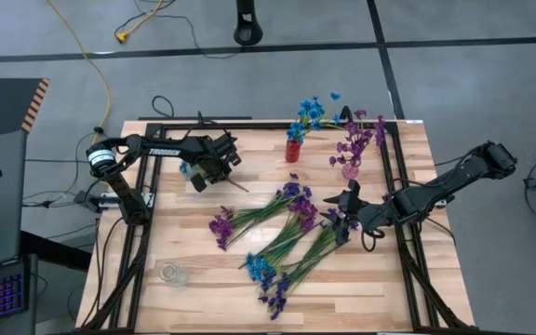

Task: Sort flowers into vase by color
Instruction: Put the top blue flowers into the red vase

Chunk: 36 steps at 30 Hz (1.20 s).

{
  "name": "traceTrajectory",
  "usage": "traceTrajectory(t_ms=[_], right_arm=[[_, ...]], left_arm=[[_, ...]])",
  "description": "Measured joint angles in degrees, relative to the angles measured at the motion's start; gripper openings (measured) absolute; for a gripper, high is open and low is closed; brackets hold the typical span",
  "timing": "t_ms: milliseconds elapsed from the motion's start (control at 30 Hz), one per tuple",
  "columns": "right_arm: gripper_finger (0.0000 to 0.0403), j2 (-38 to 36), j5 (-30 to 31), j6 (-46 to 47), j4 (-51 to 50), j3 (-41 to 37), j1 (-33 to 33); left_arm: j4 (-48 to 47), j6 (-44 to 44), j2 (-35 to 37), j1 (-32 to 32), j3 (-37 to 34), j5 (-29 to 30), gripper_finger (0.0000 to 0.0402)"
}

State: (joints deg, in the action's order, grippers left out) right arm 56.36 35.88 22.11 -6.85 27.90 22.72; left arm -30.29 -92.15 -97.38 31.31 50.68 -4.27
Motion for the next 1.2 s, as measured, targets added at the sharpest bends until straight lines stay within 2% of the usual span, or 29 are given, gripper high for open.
traceTrajectory(t_ms=[233, 467, 600, 867, 1067, 1200], right_arm=[[0.023, 0.0, 0.02, 0.0, -0.02, 0.0, 0.02], [0.023, 0.0, 0.01, 0.02, -0.01, 0.0, 0.01], [0.023, 0.0, 0.01, 0.02, -0.04, 0.0, 0.02], [0.023, -0.02, 0.02, 0.02, -0.04, 0.0, 0.02], [0.023, -0.02, 0.02, 0.01, -0.05, 0.0, 0.02], [0.023, -0.02, 0.04, 0.0, -0.17, 0.0, 0.02]], left_arm=[[-0.17, 4.46, -0.01, -0.5, -0.04, 1.49, 0.001], [-0.09, 9.31, 0.75, -0.29, 0.28, 1.85, 0.0002], [-1.06, 14.01, 3.52, 0.49, 0.61, 6.38, 0.0], [1.55, 25.22, 14.64, 1.36, 0.94, 16.53, 0.0], [12.34, 39.3, 22.67, 0.18, 0.99, 22.82, 0.0], [23.47, 51.58, 24.39, -2.04, 1.05, 23.64, 0.0]])
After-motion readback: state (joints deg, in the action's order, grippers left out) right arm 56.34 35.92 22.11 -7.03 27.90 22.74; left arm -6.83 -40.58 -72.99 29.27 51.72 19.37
